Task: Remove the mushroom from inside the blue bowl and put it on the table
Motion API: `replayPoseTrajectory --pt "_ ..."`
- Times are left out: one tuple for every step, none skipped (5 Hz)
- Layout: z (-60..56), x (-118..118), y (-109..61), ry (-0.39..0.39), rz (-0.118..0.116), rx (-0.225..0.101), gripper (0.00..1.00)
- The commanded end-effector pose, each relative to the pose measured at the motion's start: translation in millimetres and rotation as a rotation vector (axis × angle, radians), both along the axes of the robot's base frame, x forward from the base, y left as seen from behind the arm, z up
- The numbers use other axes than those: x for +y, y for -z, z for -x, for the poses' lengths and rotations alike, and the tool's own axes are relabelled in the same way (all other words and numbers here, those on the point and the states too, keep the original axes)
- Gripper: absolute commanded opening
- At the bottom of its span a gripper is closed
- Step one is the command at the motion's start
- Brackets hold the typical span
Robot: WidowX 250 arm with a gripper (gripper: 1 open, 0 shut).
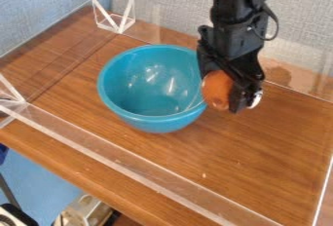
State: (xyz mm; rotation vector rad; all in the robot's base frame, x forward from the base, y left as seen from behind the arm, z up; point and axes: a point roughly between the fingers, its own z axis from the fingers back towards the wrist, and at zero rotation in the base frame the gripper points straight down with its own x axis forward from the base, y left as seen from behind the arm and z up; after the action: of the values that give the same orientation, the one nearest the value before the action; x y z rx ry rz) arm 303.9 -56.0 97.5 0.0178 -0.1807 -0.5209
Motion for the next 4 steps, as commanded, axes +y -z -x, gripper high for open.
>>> replayPoseTrajectory --pt "-12.6 2.1 -11.3 -0.013 0.014 -0.053 1.0" --pt "-16.5 2.8 -6.2 -0.013 0.014 -0.048 1.0" --pt "-19.5 2.6 -1.2 -0.013 0.016 -0.042 1.0" --pt "-21.1 1.2 2.9 -0.014 0.019 -0.037 0.0"
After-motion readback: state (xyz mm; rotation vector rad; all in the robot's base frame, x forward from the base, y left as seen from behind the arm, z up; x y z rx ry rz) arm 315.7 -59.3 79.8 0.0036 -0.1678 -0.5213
